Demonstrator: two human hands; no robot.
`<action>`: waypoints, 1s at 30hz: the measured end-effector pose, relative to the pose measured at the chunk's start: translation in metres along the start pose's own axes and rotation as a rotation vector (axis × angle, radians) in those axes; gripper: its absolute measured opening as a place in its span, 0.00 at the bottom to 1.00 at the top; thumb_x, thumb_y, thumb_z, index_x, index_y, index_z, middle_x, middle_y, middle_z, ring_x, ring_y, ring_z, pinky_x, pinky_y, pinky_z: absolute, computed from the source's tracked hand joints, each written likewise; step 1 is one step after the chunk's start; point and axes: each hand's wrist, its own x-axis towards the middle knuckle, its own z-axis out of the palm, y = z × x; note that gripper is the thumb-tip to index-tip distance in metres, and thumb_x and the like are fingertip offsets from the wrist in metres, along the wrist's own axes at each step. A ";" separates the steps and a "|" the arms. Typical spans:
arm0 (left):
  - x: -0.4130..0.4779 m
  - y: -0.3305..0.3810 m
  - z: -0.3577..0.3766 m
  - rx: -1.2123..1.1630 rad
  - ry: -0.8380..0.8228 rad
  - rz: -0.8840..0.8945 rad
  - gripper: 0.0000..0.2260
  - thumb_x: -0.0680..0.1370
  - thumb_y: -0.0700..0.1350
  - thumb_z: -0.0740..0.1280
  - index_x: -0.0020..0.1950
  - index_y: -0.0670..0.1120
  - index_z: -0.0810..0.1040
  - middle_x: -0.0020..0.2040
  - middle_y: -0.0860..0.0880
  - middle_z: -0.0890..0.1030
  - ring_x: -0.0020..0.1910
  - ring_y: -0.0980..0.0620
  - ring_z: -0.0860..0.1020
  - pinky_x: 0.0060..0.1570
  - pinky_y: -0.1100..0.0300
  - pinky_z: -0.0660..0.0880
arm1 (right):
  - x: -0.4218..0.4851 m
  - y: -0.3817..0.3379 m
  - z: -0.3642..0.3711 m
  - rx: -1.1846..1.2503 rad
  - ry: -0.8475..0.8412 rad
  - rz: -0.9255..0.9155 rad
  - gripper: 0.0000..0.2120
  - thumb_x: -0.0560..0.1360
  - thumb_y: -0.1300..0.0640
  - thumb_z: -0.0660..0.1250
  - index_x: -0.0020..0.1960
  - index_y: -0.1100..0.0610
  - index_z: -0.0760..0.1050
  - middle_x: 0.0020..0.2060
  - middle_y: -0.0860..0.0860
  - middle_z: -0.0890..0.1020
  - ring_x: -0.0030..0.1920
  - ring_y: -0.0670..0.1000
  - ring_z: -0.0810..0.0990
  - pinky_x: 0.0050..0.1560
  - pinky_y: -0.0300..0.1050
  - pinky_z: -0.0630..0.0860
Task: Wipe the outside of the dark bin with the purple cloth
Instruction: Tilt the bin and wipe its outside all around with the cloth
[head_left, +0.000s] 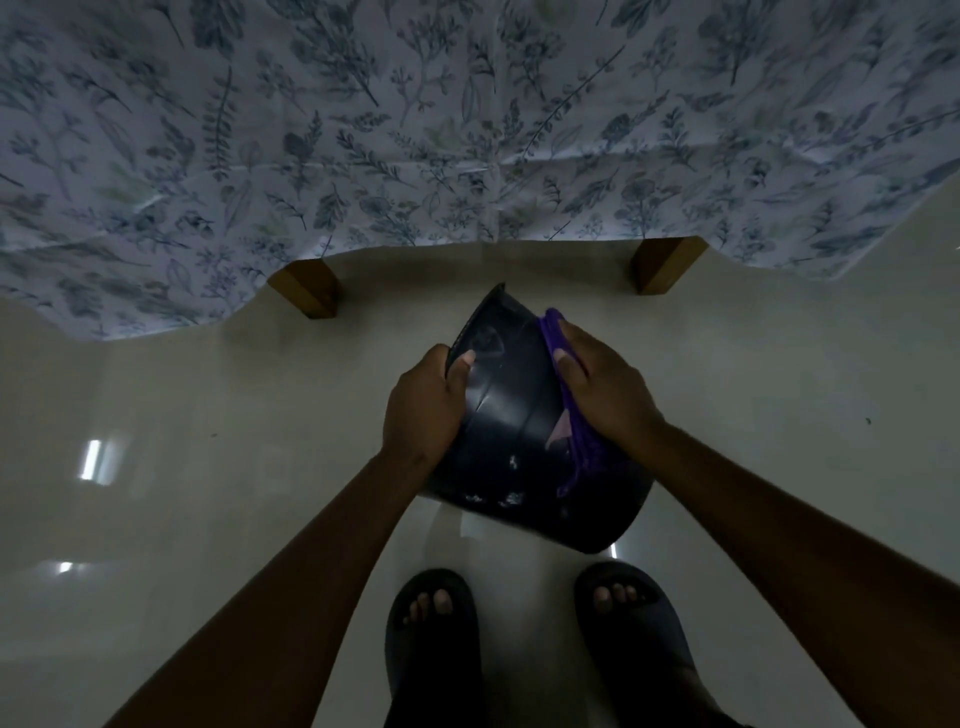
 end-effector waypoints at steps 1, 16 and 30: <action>0.003 0.003 0.000 0.016 0.000 0.004 0.17 0.82 0.55 0.55 0.48 0.44 0.75 0.39 0.49 0.78 0.38 0.49 0.78 0.38 0.55 0.74 | -0.014 -0.002 0.002 -0.019 0.035 -0.075 0.24 0.82 0.46 0.52 0.77 0.49 0.56 0.75 0.50 0.63 0.74 0.52 0.63 0.72 0.52 0.62; -0.009 0.007 -0.013 -0.068 -0.271 0.016 0.11 0.79 0.50 0.64 0.58 0.47 0.75 0.49 0.51 0.80 0.45 0.54 0.78 0.43 0.66 0.73 | -0.029 0.017 0.003 0.221 -0.062 0.010 0.24 0.82 0.45 0.50 0.77 0.46 0.53 0.76 0.46 0.61 0.74 0.47 0.61 0.69 0.38 0.56; 0.014 0.015 0.005 -0.060 -0.165 -0.001 0.13 0.80 0.52 0.61 0.56 0.45 0.75 0.50 0.46 0.81 0.48 0.46 0.79 0.50 0.50 0.77 | -0.007 0.014 0.005 0.100 0.018 0.061 0.24 0.82 0.42 0.44 0.76 0.46 0.57 0.75 0.49 0.65 0.73 0.53 0.65 0.72 0.54 0.62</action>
